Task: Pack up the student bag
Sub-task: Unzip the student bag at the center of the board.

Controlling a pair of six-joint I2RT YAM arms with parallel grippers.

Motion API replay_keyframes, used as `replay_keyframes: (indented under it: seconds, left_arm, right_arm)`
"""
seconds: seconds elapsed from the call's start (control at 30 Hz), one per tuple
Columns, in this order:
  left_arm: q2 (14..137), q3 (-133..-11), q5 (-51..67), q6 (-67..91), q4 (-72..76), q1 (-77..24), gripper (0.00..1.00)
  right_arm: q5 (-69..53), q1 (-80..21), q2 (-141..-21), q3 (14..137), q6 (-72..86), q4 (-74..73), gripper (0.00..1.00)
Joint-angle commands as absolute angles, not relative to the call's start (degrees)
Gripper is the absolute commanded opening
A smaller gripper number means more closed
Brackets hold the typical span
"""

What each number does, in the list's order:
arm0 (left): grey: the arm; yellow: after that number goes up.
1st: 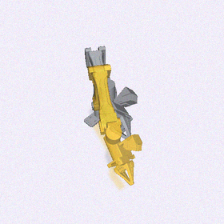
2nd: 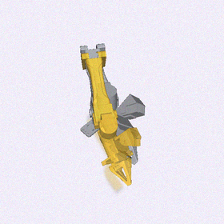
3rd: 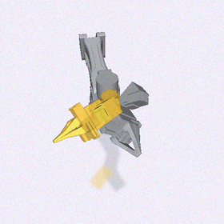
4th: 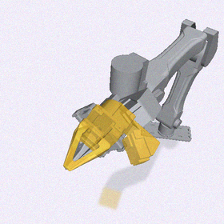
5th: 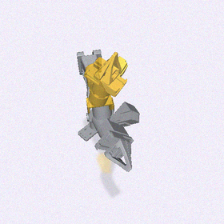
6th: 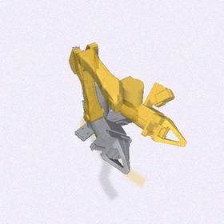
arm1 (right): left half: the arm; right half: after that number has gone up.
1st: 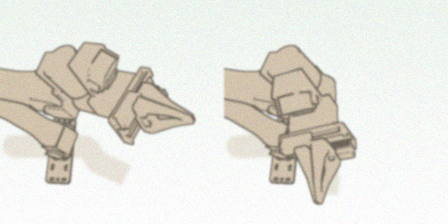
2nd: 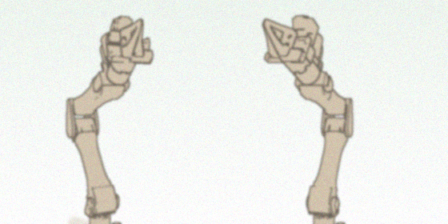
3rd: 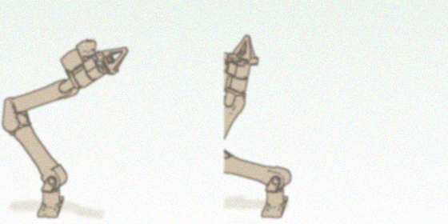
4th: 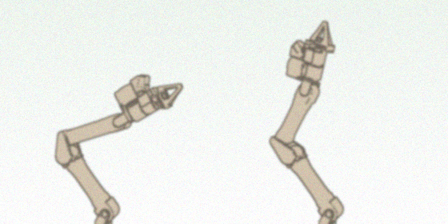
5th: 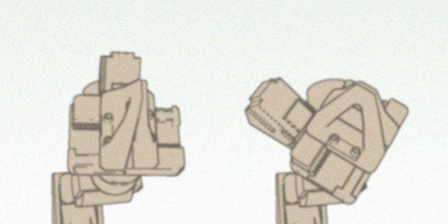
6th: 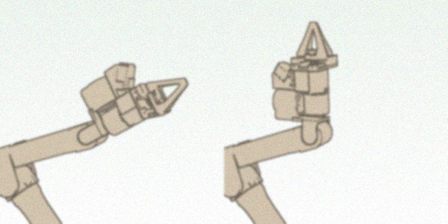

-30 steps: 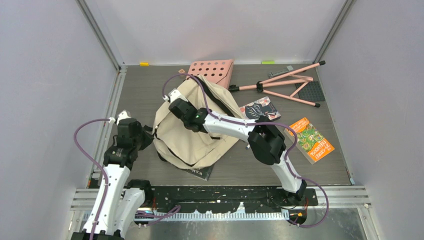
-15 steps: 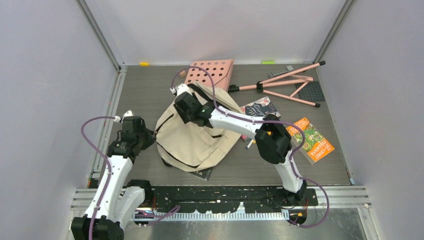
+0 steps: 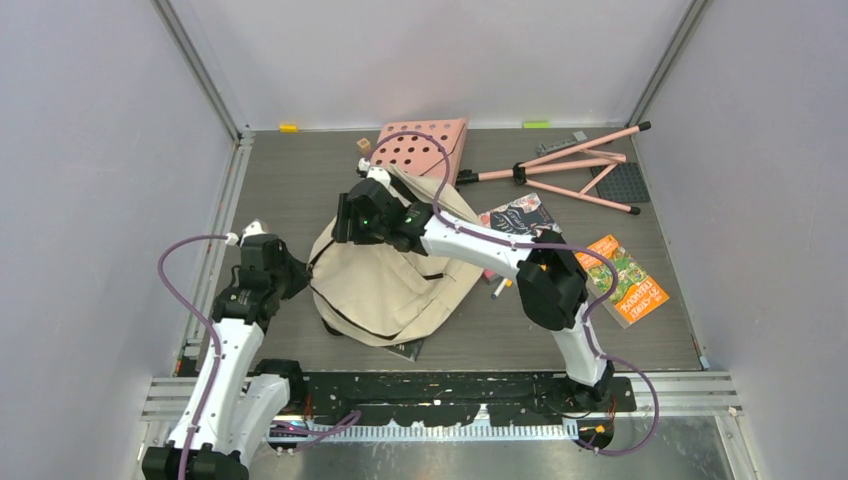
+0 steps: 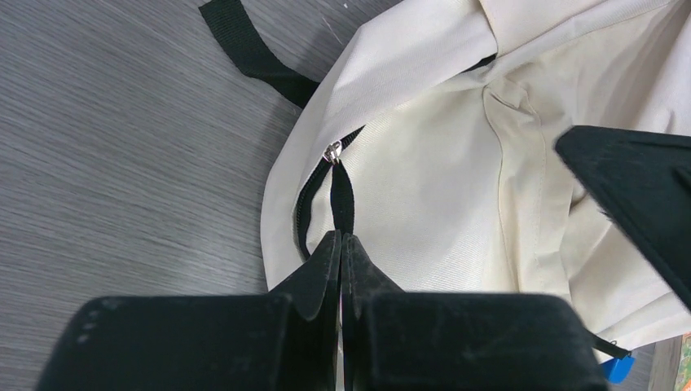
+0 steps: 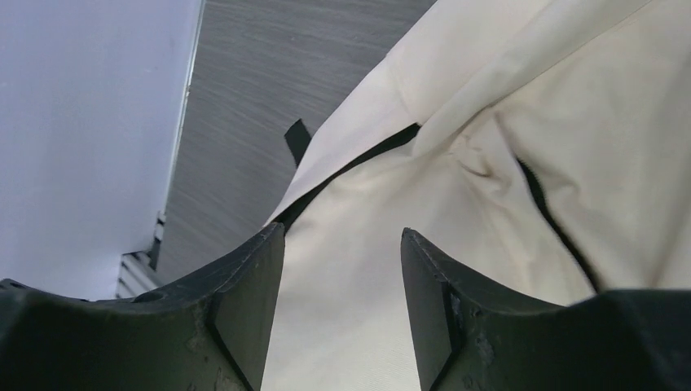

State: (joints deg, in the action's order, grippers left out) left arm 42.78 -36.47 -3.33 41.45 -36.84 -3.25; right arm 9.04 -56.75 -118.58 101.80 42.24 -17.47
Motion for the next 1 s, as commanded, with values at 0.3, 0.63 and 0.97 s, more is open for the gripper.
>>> replay_keyframes:
  seconds: [0.3, 0.63, 0.97]
  left_arm:
    - [41.59, -35.97, -1.18, 40.99, -35.50, -2.97, 0.00]
    - [40.95, -37.20, -2.91, 39.61, -38.14, -2.96, 0.00]
    - [40.18, -37.88, -2.65, 39.16, -39.59, -2.92, 0.00]
  right_arm:
    - [1.14, -58.36, -128.30, 109.71, 58.66, -13.44, 0.59]
    - [1.91, -58.36, -134.16, 117.97, 54.79, -16.50, 0.59]
    - [2.03, -58.28, -139.35, 126.44, 50.17, -23.76, 0.38]
